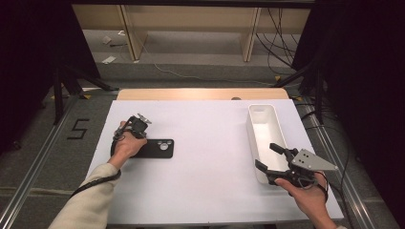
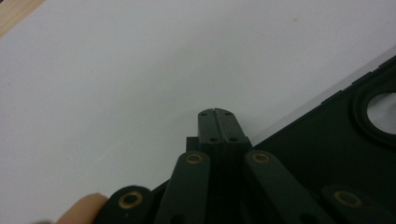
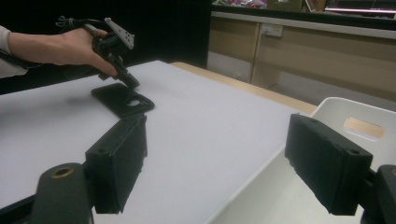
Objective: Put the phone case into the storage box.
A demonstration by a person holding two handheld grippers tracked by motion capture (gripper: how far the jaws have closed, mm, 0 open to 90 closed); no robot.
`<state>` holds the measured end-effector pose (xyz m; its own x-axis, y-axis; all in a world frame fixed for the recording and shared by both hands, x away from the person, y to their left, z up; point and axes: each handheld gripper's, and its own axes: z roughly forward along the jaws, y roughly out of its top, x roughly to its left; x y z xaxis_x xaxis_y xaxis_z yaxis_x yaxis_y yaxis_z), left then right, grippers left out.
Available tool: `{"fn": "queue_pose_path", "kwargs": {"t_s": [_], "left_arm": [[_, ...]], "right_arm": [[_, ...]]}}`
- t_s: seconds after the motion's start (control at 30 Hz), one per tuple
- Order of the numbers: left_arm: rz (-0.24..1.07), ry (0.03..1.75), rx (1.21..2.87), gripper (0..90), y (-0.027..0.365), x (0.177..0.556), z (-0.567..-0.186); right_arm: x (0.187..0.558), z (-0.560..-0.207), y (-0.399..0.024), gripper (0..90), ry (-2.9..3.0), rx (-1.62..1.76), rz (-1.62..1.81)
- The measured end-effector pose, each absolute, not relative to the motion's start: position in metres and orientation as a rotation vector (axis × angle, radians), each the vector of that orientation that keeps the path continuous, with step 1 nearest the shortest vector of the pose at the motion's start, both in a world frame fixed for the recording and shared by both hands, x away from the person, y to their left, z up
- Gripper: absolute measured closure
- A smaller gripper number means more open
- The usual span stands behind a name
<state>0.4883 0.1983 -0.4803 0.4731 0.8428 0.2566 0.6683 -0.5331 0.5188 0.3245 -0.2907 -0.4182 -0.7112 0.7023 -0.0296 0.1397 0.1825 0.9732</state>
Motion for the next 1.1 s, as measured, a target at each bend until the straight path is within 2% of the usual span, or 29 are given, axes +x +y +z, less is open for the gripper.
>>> {"fn": "queue_pose_path", "kwargs": {"t_s": [1.1], "left_arm": [[0.601,1.231,2.445,89.9,0.203,0.448,-0.476]], "right_arm": [[0.324,-0.417,-0.292,21.4,1.961,0.802,1.565]]}}
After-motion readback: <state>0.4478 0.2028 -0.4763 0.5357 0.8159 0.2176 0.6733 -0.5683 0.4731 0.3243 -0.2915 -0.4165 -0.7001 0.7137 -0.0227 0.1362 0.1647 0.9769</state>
